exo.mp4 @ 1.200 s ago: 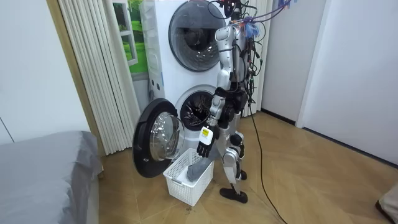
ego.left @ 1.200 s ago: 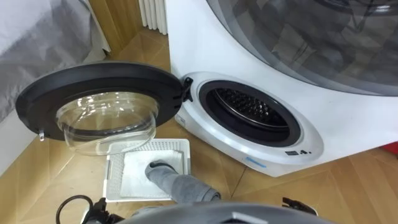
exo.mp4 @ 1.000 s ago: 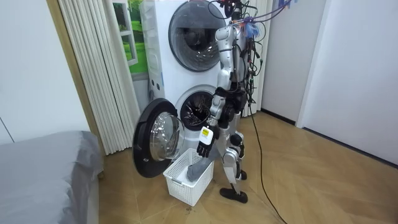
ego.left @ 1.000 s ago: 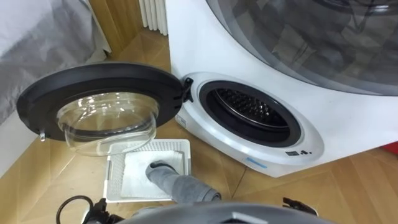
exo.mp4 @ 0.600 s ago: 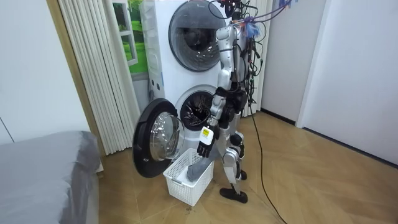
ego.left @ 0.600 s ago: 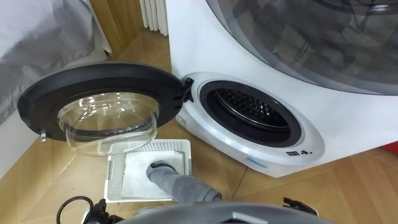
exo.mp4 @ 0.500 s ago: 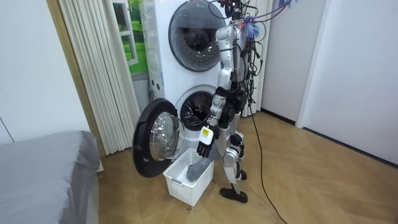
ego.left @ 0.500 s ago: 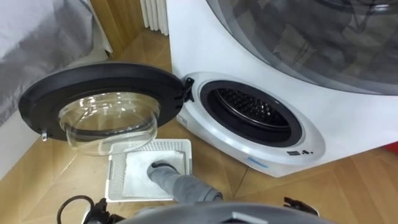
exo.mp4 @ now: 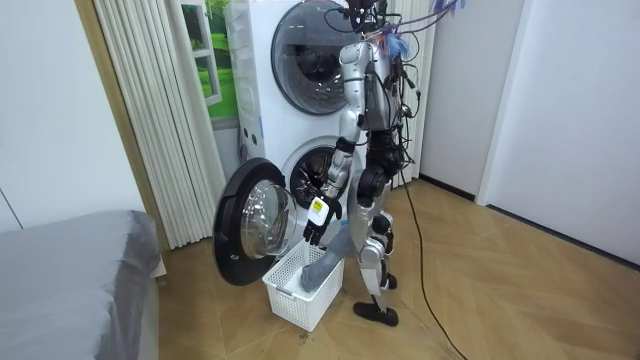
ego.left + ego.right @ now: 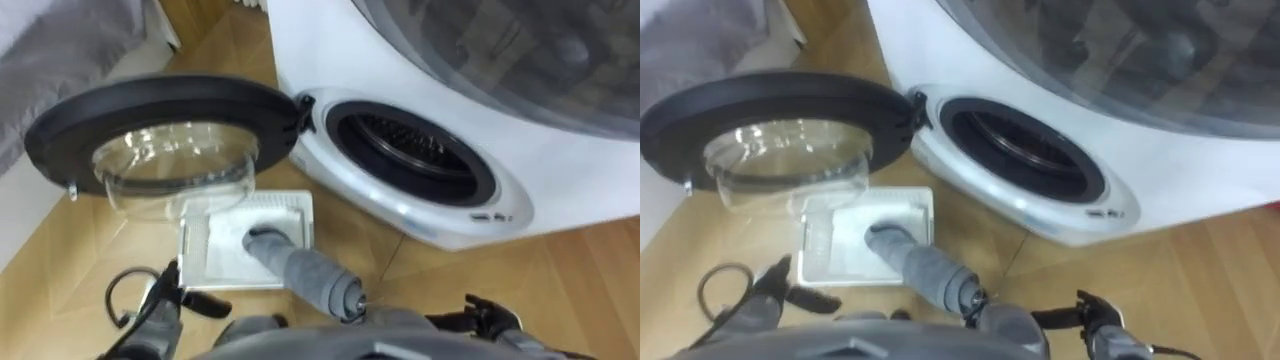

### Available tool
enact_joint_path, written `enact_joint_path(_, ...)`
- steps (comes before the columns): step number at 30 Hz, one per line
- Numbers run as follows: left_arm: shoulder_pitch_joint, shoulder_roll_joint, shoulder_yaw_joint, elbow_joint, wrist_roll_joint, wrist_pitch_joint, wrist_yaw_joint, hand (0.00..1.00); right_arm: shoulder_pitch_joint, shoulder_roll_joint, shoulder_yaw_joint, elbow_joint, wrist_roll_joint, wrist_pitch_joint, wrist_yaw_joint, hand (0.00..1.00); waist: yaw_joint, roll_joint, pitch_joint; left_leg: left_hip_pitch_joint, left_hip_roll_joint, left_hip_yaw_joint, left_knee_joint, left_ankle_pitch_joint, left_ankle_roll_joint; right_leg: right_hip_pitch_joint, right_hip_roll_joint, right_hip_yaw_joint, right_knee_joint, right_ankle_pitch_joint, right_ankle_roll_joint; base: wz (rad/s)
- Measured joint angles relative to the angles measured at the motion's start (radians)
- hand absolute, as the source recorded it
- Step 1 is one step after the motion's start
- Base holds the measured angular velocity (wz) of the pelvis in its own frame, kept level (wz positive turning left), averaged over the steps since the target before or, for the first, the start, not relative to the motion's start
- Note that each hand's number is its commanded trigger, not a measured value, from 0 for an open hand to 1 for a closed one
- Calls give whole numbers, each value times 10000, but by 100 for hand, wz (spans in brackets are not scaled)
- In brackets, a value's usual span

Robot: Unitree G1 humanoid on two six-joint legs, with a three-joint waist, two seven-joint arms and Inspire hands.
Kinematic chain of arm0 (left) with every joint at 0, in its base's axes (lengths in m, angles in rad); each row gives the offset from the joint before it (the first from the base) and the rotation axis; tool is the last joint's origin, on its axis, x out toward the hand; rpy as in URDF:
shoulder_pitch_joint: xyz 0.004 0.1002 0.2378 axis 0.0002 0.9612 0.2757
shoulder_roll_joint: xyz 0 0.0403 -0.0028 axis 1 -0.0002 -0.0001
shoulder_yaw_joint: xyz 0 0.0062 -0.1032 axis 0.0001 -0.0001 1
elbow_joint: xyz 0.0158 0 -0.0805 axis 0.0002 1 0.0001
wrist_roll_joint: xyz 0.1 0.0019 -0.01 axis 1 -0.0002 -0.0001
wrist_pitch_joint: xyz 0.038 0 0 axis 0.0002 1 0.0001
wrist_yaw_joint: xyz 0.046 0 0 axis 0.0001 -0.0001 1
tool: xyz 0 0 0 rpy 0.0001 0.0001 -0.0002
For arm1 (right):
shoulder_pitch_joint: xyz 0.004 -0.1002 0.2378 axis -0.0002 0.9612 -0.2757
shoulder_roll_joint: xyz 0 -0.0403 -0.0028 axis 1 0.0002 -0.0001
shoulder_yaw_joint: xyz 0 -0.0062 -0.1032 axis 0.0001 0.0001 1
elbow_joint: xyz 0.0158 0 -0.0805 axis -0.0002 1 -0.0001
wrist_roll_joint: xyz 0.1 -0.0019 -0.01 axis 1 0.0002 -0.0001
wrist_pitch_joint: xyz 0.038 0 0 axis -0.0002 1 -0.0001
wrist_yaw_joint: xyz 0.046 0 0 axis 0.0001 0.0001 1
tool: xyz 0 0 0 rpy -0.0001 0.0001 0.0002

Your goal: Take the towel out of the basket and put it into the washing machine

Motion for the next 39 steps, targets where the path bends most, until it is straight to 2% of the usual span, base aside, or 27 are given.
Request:
enact_joint_path(1,-327,4,-249,39,1,-6,37,0,-280,53,159,67,-3,6,-114,0,-37,-20,85,-290,0,27,121,1,-1,-294,-2,32,158,10,-17,-7)
enact_joint_path(3,-710,-24,-593,31,13,-54,128,0,-641,81,319,140,-35,3,-265,0,-186,-47,154,-859,-9,25,410,6,6,-850,-19,24,333,64,-78,0)
enact_joint_path(6,-1237,-87,-852,235,172,-205,260,0,-1265,350,345,221,7,-71,-421,0,-319,-28,205,-1802,4,55,913,7,7,-1728,-39,48,652,163,-137,-4)
enact_joint_path(8,-1661,-167,-1060,438,245,-221,373,0,-1489,478,482,216,60,-115,-422,0,-374,15,289,-2230,-4,55,1141,7,7,-2151,-136,48,876,170,-149,0)
enact_joint_path(10,-2145,-214,-1451,516,319,-243,486,0,-1834,542,829,184,126,-121,-388,0,-517,12,465,-2706,-101,61,1268,108,36,-2724,-189,67,1199,180,-166,4)
enact_joint_path(14,-2588,-247,-2225,586,410,-244,521,0,-2008,481,1217,-90,723,-122,-365,0,-624,-85,513,-3562,-188,189,1603,196,75,-3698,-328,388,1660,194,-177,-5)
enact_joint_path(15,-2664,-240,-2461,580,412,-241,562,0,-2057,469,1338,-218,943,-139,-385,0,-744,-102,527,-3914,-201,191,1812,196,77,-4041,-355,426,1836,194,-178,0)
enact_joint_path(16,-2735,-225,-2568,574,521,-240,563,0,-2135,493,1339,-280,1021,-168,-403,0,-864,-122,533,-4240,-203,193,2001,194,78,-4356,-361,461,1980,200,-186,0)
enact_joint_path(23,-3660,-79,-3167,377,1789,-282,938,0,-2507,461,1800,-1165,1125,-463,-585,0,-1072,-169,629,-6431,-140,166,3433,136,72,-6383,-419,498,3030,263,-335,1)
enact_joint_path(25,-3892,-64,-3366,307,2149,-419,1141,0,-2534,458,1801,-1332,1351,-599,-616,0,-1119,-181,646,-6985,-136,161,3924,-4,86,-6970,-463,508,3491,163,-390,5)
enact_joint_path(28,-4164,-19,-3704,190,2479,-425,1384,0,-2673,456,1945,-1406,1972,-749,-611,0,-1223,-185,661,-7682,-109,154,4563,-283,59,-7672,-510,524,4162,12,-394,0)
enact_joint_path(32,-4375,112,-3992,113,3152,-429,1804,0,-2678,454,2162,-1898,2825,-883,-561,0,-1454,-178,663,-8716,-65,163,5285,-392,63,-8655,-531,543,4760,-17,-392,0)
enact_joint_path(34,-4403,171,-4187,57,3750,-411,2033,0,-2690,448,2229,-2150,3185,-1028,-407,0,-1579,-168,669,-9349,43,165,5832,-530,48,-9242,-468,542,5135,-28,-452,-7)
enact_joint_path(39,-4569,76,-4624,-2,4236,-410,2475,0,-2739,446,2309,-2193,3740,-1441,-163,0,-1636,-161,668,-10148,202,148,6774,-862,40,-10002,-368,581,5913,-171,-587,-7)
